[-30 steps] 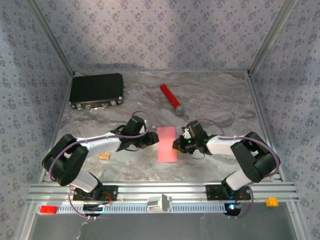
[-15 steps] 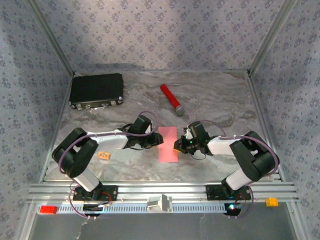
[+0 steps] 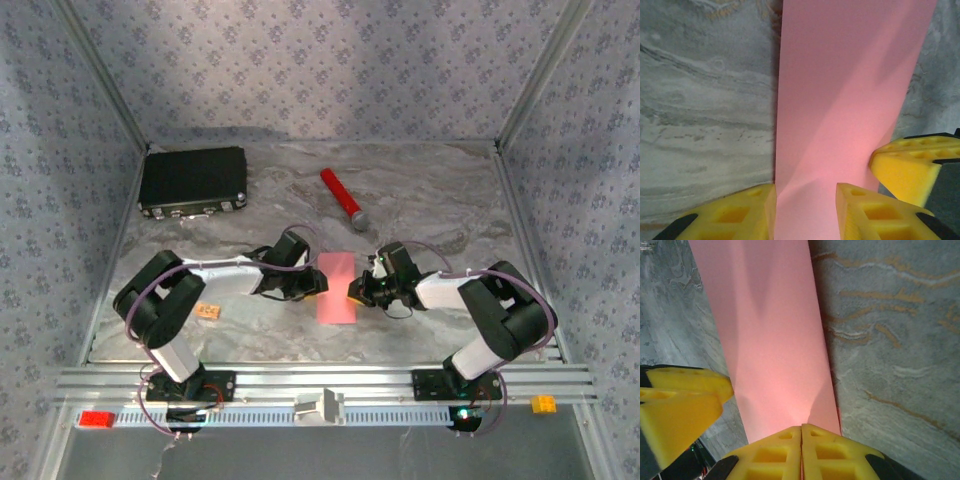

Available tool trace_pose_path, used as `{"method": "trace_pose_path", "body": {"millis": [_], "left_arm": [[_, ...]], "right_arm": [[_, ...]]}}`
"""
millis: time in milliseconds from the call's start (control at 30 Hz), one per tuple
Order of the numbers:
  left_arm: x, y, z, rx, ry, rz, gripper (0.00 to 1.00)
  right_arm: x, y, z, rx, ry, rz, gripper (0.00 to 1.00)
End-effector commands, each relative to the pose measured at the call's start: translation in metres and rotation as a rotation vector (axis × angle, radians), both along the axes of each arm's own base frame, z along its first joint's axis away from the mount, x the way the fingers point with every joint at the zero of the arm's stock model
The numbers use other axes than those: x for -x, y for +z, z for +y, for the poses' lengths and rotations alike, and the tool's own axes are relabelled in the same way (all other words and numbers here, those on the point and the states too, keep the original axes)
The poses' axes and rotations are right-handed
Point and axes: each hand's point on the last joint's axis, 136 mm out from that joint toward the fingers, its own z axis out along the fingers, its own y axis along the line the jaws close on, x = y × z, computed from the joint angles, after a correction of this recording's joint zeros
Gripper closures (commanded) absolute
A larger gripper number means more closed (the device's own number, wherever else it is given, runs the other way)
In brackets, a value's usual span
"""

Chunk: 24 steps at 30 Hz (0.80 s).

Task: Fold a paper plane with a square sheet of paper (pick it up from the middle)
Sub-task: Third fold the triangle at the center of the table.

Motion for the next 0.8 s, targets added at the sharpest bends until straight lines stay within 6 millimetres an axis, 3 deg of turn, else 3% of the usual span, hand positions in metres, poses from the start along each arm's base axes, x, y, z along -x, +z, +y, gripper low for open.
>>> {"method": "trace_pose_path", "body": {"millis": [0,200,500,767], "left_arm": [[0.005,0.0,-0.005,-0.005,-0.036,0.018,0.64],[0.007,-0.002,-0.005,-0.006,-0.037,0.019,0.65],[0.002,0.006,0.014,-0.082,-0.004,-0.048,0.61],[0.006,0.002,-0.002,-0.022,-0.045,-0.007,0.63]], "right_arm": [[0.008,-0.029,-0.018,0.088,-0.055,0.073,0.91],[0.007,-0.029,-0.017,0.082,-0.063,0.076,0.91],[0.006,-0.028,-0.018,0.082,-0.068,0.069,0.91],[0.004,-0.025,-0.017,0.059,-0.068,0.053,0.91]]}}
